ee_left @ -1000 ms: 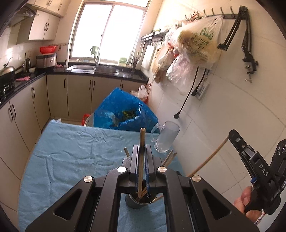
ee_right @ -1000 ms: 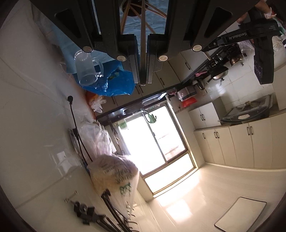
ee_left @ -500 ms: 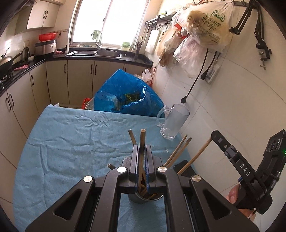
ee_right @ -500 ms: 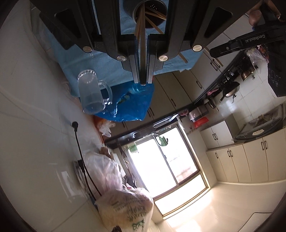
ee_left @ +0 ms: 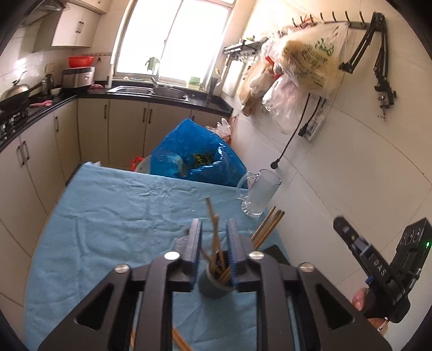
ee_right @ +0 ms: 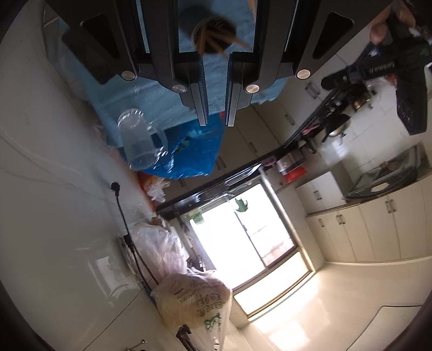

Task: Organize utensils
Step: 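Move the open grippers back over the remaining chopsticks, then lower both grippers onto another chopstick and close them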

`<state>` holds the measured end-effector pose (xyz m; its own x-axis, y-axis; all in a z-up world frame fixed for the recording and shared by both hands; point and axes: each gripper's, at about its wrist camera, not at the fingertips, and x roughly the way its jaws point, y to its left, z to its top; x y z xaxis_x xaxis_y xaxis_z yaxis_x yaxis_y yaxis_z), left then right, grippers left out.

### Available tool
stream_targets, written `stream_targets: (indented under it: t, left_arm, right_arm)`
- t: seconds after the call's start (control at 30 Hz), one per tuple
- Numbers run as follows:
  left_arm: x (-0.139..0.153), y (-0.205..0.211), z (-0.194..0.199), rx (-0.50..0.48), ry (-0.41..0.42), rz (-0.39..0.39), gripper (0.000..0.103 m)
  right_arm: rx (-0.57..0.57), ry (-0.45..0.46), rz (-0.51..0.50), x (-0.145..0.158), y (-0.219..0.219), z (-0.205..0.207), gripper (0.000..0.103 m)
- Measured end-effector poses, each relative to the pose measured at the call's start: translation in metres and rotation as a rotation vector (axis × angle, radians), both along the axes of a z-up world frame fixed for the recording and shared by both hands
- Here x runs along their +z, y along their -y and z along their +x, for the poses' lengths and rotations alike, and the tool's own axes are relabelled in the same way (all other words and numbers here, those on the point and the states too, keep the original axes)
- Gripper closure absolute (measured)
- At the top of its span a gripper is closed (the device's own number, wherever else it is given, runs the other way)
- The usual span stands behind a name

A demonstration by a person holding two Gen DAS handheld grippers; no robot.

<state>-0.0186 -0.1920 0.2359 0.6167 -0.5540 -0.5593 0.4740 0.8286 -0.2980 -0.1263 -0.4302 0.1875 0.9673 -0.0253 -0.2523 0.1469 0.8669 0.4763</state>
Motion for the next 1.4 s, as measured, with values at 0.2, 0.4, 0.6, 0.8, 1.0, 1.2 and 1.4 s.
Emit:
stream_targets:
  t: [0.2, 0.4, 0.6, 0.8, 1.0, 1.2, 1.4]
  left_arm:
    - [-0.041, -0.066, -0.024, 0.084, -0.071, 0.044, 0.083]
    - [-0.132, -0.123, -0.011, 0.191, -0.319, 0.089, 0.083]
    - [-0.174, -0.13, 0.012, 0.213, -0.449, 0.089, 0.083]
    - [-0.198, -0.116, 0.041, 0.222, -0.513, 0.124, 0.083]
    - [-0.215, -0.099, 0.068, 0.231, -0.534, 0.162, 0.083]
    - [-0.225, -0.087, 0.086, 0.24, -0.534, 0.21, 0.083]
    - [-0.23, -0.079, 0.091, 0.262, -0.498, 0.261, 0.09]
  right_arm:
    - [0.107, -0.103, 0.002, -0.035, -0.042, -0.029, 0.089]
    - [0.18, -0.199, 0.009, -0.071, -0.077, -0.044, 0.089]
    - [0.213, -0.25, -0.003, -0.087, -0.1, -0.048, 0.089]
    - [0.231, -0.247, -0.022, -0.089, -0.111, -0.055, 0.089]
    - [0.237, -0.274, -0.025, -0.097, -0.111, -0.049, 0.089]
    - [0.247, -0.304, -0.013, -0.108, -0.109, -0.038, 0.089]
    - [0.245, -0.318, -0.017, -0.112, -0.107, -0.037, 0.089]
